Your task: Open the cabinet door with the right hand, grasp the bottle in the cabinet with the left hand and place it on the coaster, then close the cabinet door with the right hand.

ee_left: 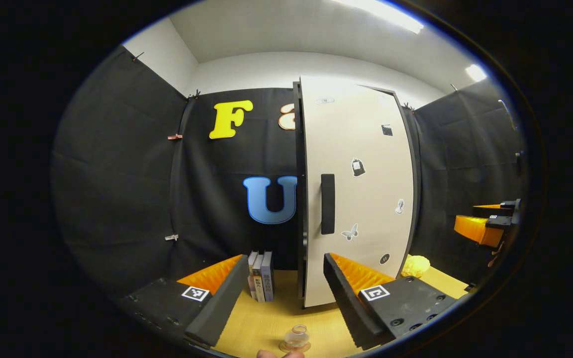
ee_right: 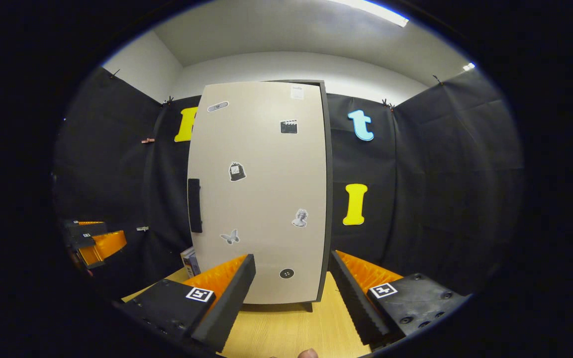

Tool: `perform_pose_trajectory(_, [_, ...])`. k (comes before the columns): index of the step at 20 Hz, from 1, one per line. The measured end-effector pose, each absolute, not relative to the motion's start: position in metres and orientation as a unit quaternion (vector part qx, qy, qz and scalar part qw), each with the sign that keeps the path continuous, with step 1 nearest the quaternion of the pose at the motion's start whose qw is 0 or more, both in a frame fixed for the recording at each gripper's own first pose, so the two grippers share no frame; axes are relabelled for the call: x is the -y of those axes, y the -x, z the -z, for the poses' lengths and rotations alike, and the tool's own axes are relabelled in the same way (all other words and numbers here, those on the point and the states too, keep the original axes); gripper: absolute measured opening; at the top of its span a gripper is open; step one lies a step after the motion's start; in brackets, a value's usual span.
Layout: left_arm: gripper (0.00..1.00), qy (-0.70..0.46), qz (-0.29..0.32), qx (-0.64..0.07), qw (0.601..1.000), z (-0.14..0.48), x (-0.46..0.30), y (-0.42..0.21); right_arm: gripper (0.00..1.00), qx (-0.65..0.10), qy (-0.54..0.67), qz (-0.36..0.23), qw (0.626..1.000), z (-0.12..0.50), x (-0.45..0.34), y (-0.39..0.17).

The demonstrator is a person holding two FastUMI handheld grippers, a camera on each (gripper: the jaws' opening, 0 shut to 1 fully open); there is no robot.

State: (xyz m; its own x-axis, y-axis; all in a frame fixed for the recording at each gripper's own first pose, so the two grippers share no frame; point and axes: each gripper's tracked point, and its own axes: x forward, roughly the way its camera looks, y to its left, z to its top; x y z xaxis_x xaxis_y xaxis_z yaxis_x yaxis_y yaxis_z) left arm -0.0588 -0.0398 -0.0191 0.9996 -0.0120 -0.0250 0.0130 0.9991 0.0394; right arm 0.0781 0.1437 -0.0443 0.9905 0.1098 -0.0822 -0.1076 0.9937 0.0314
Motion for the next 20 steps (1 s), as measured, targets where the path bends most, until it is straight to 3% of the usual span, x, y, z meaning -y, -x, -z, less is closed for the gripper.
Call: perform_pose_trajectory(20, [0.95,-0.029,0.02,-0.017,0.999,0.019,0.054,0.052,0.98,-0.051,-0.018,-0.051,0.997,0.047,-0.131,-0.08])
